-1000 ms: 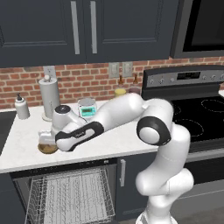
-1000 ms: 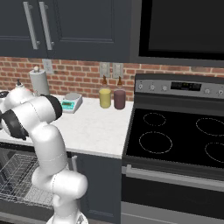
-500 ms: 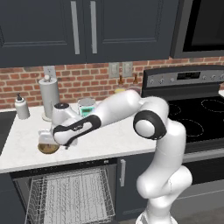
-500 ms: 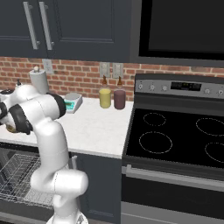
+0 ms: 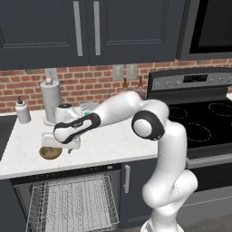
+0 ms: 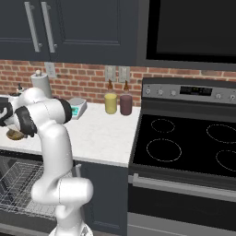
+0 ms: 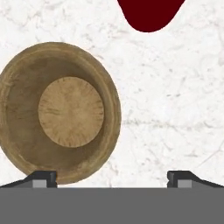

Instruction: Pick up the cup and bowl from the counter, place them in the dishwasher, and close the dishwasher door.

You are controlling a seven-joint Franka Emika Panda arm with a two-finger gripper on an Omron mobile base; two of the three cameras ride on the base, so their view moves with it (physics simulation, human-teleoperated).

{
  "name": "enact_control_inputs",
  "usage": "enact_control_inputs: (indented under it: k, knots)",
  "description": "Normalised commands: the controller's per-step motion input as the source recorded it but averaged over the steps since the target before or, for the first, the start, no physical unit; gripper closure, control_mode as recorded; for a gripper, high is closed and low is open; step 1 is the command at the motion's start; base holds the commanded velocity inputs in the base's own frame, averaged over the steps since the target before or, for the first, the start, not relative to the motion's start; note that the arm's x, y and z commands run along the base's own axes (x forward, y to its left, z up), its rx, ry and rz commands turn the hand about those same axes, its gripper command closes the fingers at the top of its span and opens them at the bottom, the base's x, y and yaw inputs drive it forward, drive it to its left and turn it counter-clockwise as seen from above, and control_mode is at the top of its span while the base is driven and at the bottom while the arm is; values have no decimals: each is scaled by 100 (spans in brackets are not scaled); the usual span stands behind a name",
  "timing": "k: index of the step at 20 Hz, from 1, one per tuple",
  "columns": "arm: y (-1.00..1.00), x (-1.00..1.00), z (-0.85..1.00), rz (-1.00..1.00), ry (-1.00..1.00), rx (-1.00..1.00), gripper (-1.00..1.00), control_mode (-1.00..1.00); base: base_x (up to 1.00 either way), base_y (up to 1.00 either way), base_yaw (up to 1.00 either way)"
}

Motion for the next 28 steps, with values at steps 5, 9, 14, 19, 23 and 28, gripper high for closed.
enact_control_inputs:
  k: [5, 9, 14, 19, 23, 28]
  knots:
    - [6, 20, -29, 0, 5, 0, -100, -100, 0, 0, 0]
    - [6, 16, -29, 0, 4, 0, -100, -100, 0, 0, 0]
    - [8, 1, -25, 0, 1, 0, -100, -100, 0, 0, 0]
    - [12, 0, -16, 0, 1, 0, -100, -100, 0, 0, 0]
    - [1, 0, 0, 0, 2, 0, -100, -100, 0, 0, 0]
    - [0, 0, 0, 0, 2, 0, 100, -100, 0, 0, 0]
